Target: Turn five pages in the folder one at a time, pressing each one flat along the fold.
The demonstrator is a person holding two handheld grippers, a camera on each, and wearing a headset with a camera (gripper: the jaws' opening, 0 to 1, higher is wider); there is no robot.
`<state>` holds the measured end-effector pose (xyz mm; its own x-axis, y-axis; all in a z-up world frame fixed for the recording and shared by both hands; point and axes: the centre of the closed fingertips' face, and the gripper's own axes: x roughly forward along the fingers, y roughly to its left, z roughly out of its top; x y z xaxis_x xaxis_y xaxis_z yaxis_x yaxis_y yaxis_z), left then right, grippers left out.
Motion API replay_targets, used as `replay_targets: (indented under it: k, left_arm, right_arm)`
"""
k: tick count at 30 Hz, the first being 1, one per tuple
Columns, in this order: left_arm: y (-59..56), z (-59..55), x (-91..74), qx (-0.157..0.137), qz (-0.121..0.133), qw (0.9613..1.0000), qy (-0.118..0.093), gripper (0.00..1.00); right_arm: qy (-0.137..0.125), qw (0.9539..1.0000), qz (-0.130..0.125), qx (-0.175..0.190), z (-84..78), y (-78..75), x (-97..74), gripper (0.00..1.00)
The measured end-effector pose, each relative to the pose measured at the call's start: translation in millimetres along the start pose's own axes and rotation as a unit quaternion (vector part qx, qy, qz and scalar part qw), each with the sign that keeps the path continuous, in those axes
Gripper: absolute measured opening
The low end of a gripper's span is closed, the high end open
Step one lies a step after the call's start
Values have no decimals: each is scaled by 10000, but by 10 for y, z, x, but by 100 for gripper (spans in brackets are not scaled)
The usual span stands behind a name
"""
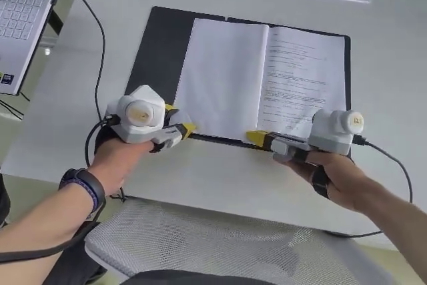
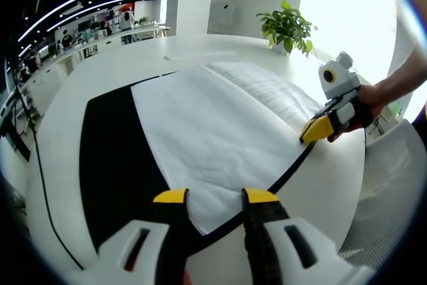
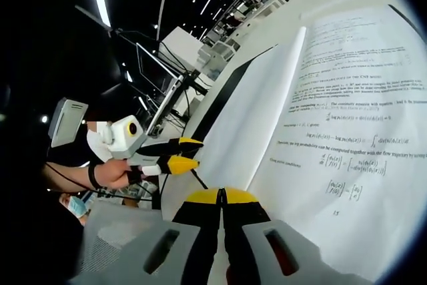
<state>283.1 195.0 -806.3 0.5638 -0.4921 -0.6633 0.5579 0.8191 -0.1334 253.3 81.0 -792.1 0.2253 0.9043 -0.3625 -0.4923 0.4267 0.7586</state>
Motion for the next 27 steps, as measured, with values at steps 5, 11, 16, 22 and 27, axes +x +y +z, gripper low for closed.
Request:
replay_targets:
  k: [5,11,16,22,27]
  left_arm:
    - [3,0,-2,-9,1,10000,-5,30]
    - [30,10,-10,-173,-4,9998,-62,28]
    - [14,10,-15,-143,-45,9999,-18,28]
    - [-11,8,-15,-134,-76,9999,41,30]
    - [-31,4,-26,-128,-123,9998,129,33]
  right_arm:
    - [29,10000,-49,64,-29,-6,-11,0]
    - [263,9996,-84,12,-163,23,6,0]
    - [310,9994,-143,42,-204,-22,-5,0]
    - [254,9995,-179,106,-187,-50,-25,0]
    - [81,9997,-155,161,-121,-64,-70,0]
